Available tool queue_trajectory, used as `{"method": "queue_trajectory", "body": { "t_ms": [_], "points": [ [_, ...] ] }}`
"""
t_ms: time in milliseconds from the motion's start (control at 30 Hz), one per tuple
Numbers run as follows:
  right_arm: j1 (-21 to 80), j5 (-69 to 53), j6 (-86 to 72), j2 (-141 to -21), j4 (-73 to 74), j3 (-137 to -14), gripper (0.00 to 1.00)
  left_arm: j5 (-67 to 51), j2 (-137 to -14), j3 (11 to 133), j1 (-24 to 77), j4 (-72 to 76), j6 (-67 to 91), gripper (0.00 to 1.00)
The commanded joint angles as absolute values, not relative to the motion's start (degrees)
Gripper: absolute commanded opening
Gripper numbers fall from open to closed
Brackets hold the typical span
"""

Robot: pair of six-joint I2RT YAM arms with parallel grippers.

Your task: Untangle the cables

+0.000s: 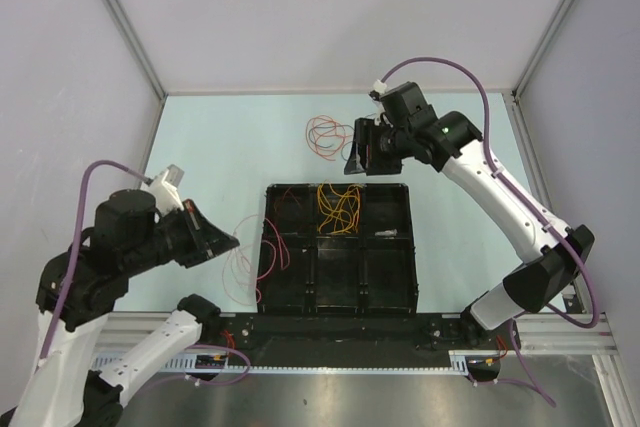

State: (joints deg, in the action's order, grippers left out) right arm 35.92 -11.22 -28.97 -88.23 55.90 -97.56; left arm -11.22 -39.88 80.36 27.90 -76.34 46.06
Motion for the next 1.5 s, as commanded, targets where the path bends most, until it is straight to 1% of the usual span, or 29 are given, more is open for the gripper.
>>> {"method": "queue_trajectory", "body": {
  "t_ms": [0, 200, 500, 667, 1033, 1133, 1467],
  "points": [
    [37.4, -9.6, -30.9, -85.8, 53.6, -96.9, 0.60, -14.0, -38.5, 76.5, 28.1, -75.2, 46.1, 0.00],
    [38.1, -9.4, -31.6, -85.6, 53.2, -96.3, 0.60, -15.3, -39.2, 70.2, 28.1, -71.6, 44.9, 0.00],
    [38.1, -8.7, -31.6, -85.8, 53.5, -95.5, 0.60, -17.0, -40.5, 65.4, 28.7, -66.0, 44.9, 0.00],
    [38.1, -9.3, -31.7, -87.2, 53.0, -95.6, 0.60, -19.7, -41.3, 65.4, 29.8, -62.9, 46.7, 0.00],
    [37.8, -10.9, -30.6, -90.6, 51.9, -97.7, 0.60, -17.0, -44.7, 68.7, 35.1, -60.7, 50.7, 0.00],
    [37.4, -11.4, -30.2, -90.7, 51.6, -97.6, 0.60, -15.6, -45.3, 69.2, 38.2, -58.6, 52.7, 0.00],
    [36.1, -12.2, -29.9, -88.5, 50.8, -94.7, 0.60, -8.6, -45.8, 67.7, 41.3, -62.3, 54.9, 0.00]
  ]
}}
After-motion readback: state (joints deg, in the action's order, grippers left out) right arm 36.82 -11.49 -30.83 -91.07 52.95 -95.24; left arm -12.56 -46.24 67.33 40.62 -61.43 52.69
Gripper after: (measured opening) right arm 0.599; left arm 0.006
